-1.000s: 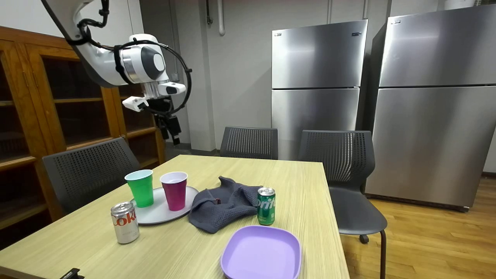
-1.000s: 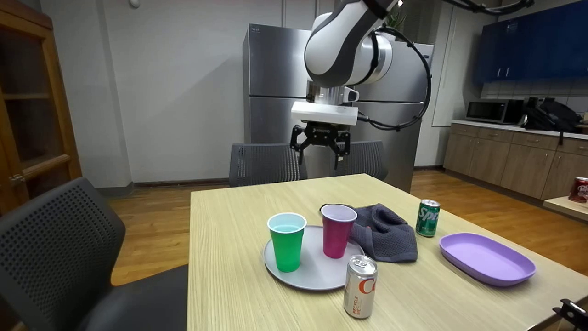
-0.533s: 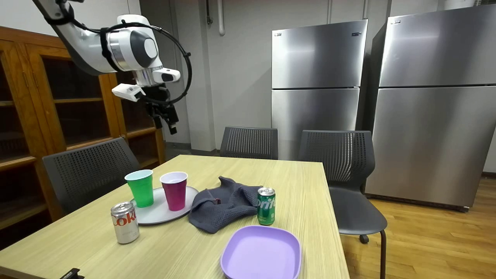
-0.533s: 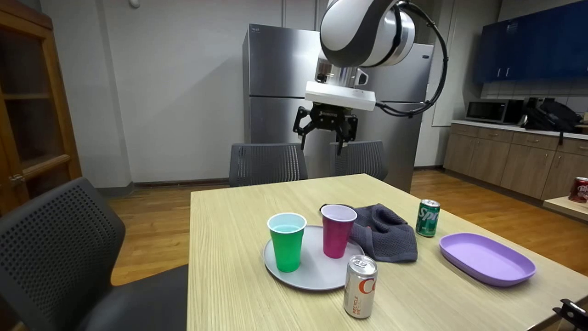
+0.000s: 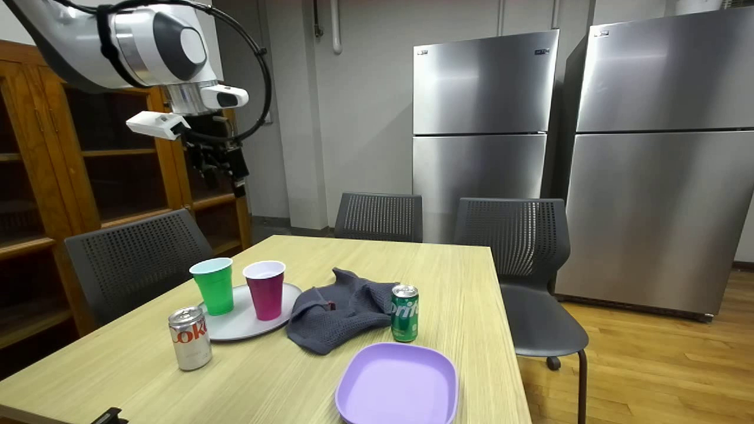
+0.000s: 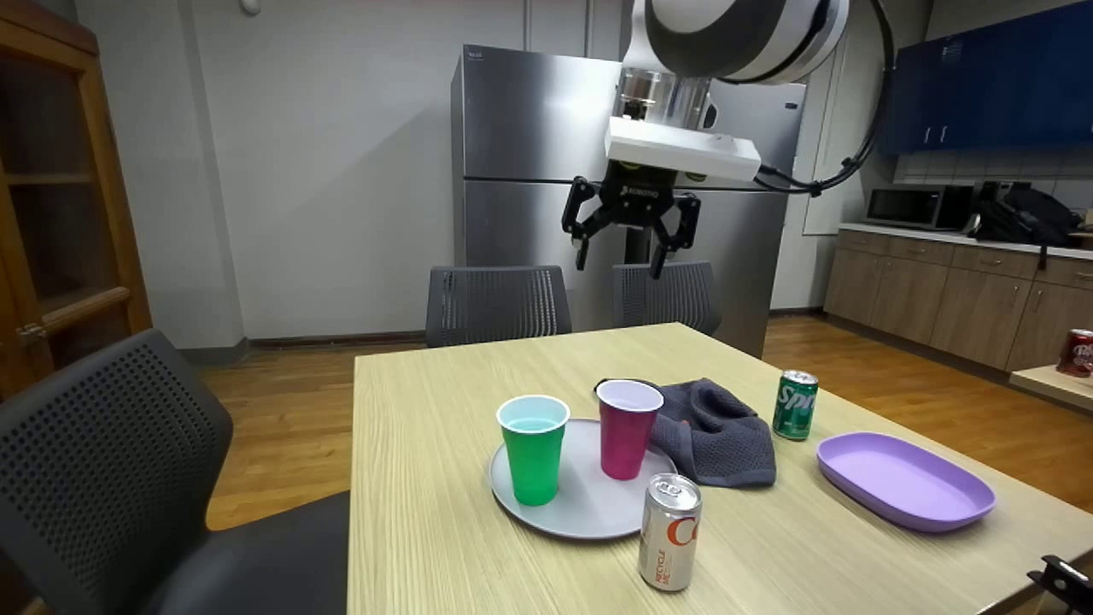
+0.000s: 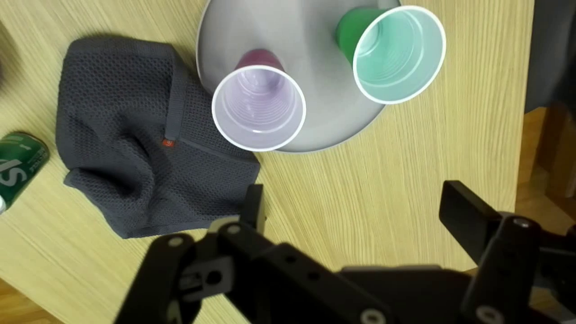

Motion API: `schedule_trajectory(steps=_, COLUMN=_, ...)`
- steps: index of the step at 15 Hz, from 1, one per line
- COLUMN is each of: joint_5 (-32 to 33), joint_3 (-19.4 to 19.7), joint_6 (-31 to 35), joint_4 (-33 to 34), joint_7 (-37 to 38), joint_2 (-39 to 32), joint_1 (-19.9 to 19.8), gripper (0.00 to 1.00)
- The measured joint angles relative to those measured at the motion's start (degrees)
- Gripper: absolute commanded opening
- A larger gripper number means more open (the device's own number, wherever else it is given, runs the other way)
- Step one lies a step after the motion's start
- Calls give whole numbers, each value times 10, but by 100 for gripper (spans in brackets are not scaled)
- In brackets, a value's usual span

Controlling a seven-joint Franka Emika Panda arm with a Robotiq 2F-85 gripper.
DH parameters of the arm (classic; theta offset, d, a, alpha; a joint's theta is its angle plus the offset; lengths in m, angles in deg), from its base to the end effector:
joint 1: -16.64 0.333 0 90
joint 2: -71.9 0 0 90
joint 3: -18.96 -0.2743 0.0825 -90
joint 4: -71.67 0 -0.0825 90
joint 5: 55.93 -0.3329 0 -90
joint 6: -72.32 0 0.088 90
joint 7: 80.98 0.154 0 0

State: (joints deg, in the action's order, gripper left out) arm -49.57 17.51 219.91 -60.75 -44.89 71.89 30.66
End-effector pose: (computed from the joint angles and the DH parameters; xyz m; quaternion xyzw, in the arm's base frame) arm 0.4910 0.1349 0.3180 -0.9814 0.1353 -0.1341 0.0252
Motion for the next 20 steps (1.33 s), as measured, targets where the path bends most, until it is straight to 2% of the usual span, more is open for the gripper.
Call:
schedule_trajectory(steps=9, joint_5=-1, joint_3=-47, joint_6=0, joint_4=-114, joint_7=-11, joint_2=110, joint_1=-14, gripper=100)
schedule_trajectory(steps=20, joint_5=-42, joint_3=-55, joint_6=42, joint_4=-201, joint_7=-104, joint_2=120, joint_1=-17, gripper=100)
